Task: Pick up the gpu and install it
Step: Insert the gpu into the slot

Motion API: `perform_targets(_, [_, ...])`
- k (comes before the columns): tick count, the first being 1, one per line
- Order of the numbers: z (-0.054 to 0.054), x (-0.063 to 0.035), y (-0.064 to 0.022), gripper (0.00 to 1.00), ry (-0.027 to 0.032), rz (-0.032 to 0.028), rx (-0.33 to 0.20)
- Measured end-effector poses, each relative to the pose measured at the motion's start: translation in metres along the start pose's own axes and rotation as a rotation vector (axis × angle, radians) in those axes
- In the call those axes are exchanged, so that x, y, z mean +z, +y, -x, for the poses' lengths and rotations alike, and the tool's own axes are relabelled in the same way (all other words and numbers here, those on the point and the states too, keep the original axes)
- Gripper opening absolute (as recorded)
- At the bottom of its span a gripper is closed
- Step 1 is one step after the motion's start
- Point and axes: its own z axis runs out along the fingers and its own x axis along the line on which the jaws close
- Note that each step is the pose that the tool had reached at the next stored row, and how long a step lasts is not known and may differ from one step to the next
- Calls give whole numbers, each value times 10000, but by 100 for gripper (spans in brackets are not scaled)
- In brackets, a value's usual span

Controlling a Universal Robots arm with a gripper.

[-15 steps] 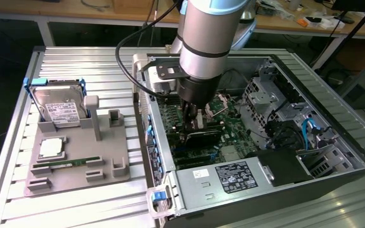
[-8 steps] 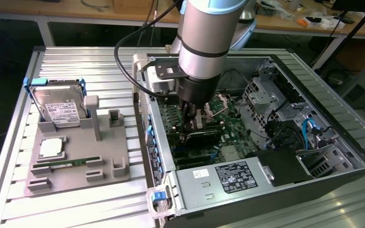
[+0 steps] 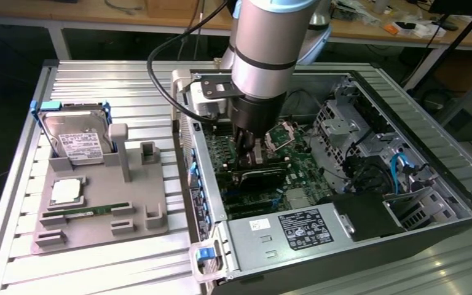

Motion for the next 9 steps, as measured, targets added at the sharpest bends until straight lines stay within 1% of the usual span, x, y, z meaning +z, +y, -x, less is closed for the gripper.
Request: perform_targets(9, [7,-1,0,11,3,2,-1])
